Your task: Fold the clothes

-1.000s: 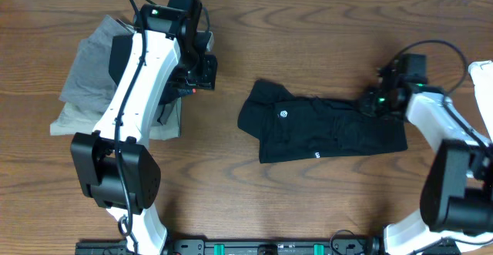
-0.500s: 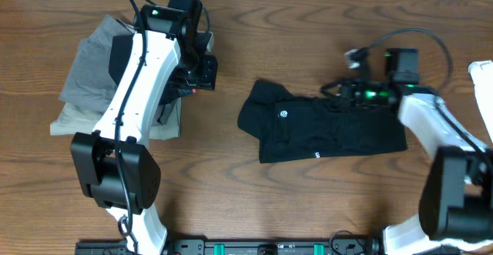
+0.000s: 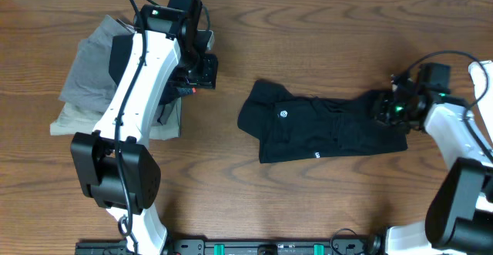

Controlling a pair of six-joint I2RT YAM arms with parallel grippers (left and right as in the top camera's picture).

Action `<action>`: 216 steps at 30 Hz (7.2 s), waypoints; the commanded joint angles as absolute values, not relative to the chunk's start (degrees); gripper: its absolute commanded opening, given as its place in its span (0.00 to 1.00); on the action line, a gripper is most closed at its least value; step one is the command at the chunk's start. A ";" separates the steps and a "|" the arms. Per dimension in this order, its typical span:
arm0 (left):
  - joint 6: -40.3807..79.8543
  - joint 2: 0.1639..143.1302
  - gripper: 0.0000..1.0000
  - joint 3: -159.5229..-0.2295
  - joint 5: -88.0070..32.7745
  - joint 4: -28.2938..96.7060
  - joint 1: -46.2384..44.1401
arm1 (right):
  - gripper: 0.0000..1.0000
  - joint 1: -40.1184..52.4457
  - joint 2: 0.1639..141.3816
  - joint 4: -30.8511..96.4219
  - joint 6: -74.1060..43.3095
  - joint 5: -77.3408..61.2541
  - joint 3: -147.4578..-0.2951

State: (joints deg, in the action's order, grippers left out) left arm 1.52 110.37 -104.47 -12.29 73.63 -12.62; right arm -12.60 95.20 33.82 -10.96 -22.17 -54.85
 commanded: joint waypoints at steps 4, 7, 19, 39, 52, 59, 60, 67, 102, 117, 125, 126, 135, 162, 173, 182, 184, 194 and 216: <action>1.83 110.17 0.53 -104.44 -12.88 73.78 -12.62 | 0.04 -7.31 97.47 25.65 -11.49 -31.59 -52.71; 1.83 110.17 0.53 -104.44 -12.88 73.82 -12.60 | 0.04 -5.41 97.45 20.12 -8.82 -41.32 -52.73; 1.80 110.17 0.53 -104.44 -12.86 74.70 -12.60 | 0.07 -10.98 94.50 16.29 -6.79 -44.97 -54.57; 1.80 110.17 0.53 -104.44 -12.86 72.97 -12.60 | 0.06 -10.33 95.00 33.91 -14.85 -18.35 -52.69; 1.80 110.15 0.53 -104.44 -12.86 73.01 -12.60 | 0.06 -3.60 97.80 17.26 -19.73 -26.44 -52.69; 1.78 110.17 0.53 -104.44 -12.86 73.93 -12.60 | 0.06 -4.36 97.62 11.70 -16.97 -35.75 -53.45; 1.78 110.17 0.53 -104.44 -12.84 74.08 -12.60 | 0.07 -5.13 97.27 12.73 -15.70 -34.85 -53.76; 1.15 110.15 0.53 -104.44 -12.84 73.80 -12.60 | 0.38 -10.44 93.69 28.27 -3.36 -32.36 -55.02; 1.15 110.17 0.54 -104.44 -12.86 73.32 -12.60 | 0.49 -9.69 87.74 33.21 -0.36 -27.27 -55.53; 1.17 110.15 0.54 -104.44 -12.86 72.36 -12.60 | 0.01 -11.49 93.45 32.01 -9.96 -21.65 -48.84; 1.17 110.15 0.54 -104.44 -12.86 72.38 -12.60 | 0.01 -8.38 94.89 24.75 -10.07 -27.24 -47.51; 1.17 110.17 0.54 -104.44 -12.86 72.38 -12.60 | 0.01 -7.70 94.89 23.79 -10.07 -27.46 -47.51; 1.17 110.15 0.54 -104.44 -12.86 72.60 -12.60 | 0.01 -2.17 94.89 13.06 -10.90 -31.03 -47.51; 11.84 110.26 0.90 -74.41 -37.43 44.16 -17.65 | 0.56 -9.85 74.74 9.98 -9.52 -37.71 -49.08; 20.67 113.58 0.92 -71.44 -38.57 28.60 -24.91 | 0.56 -9.85 74.63 11.20 -9.13 -37.52 -49.08; 22.92 116.86 0.79 -71.44 -38.59 25.32 -27.75 | 0.56 -9.85 74.63 12.82 -9.15 -37.54 -49.08; 23.09 116.86 0.58 -71.44 -38.59 24.45 -27.75 | 0.56 -9.85 74.63 12.88 -9.15 -37.52 -49.08; 18.44 115.46 0.06 -73.54 -38.46 28.97 -24.97 | 0.56 -9.85 74.63 12.91 -9.15 -37.50 -49.08; 2.44 115.28 0.06 -105.82 -12.32 63.96 -31.92 | 0.56 -9.91 74.63 12.88 -9.41 -36.01 -49.08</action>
State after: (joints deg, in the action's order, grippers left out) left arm 3.05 113.30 -105.67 -13.85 64.12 -28.69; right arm -9.43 75.11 12.71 -10.00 -36.18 -48.27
